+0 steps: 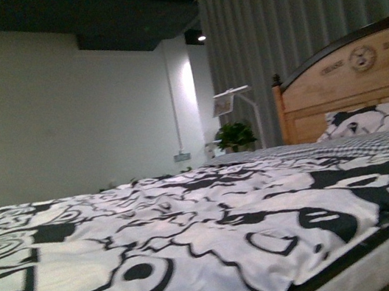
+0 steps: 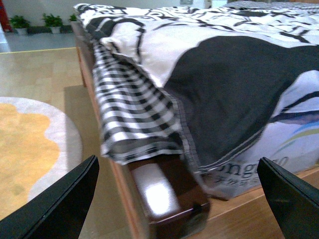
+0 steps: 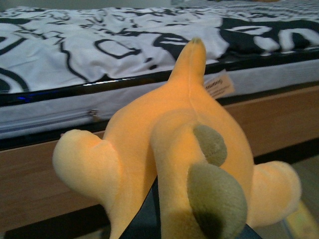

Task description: Put away toys

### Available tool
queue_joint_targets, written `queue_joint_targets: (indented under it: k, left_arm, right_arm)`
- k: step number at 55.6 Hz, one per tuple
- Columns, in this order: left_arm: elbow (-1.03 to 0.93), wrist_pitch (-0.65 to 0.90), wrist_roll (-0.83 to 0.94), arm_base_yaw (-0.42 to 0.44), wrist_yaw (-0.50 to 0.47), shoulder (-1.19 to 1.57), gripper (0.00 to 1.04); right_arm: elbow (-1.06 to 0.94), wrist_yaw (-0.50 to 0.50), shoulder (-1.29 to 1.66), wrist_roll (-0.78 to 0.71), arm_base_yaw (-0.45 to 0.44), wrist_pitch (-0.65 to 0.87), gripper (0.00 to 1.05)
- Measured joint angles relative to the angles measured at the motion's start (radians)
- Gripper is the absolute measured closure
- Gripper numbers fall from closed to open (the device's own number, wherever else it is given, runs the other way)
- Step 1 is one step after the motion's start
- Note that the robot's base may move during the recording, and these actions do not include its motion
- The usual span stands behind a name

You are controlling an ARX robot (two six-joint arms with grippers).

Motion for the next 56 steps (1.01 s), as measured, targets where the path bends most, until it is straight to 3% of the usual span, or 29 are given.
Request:
queue_joint_targets:
  k: [56]
  left_arm:
    - [0.000, 0.000, 0.000, 0.000, 0.000, 0.000, 0.06]
  right_arm:
    - [0.000, -0.003, 0.000, 0.000, 0.001, 0.000, 0.98]
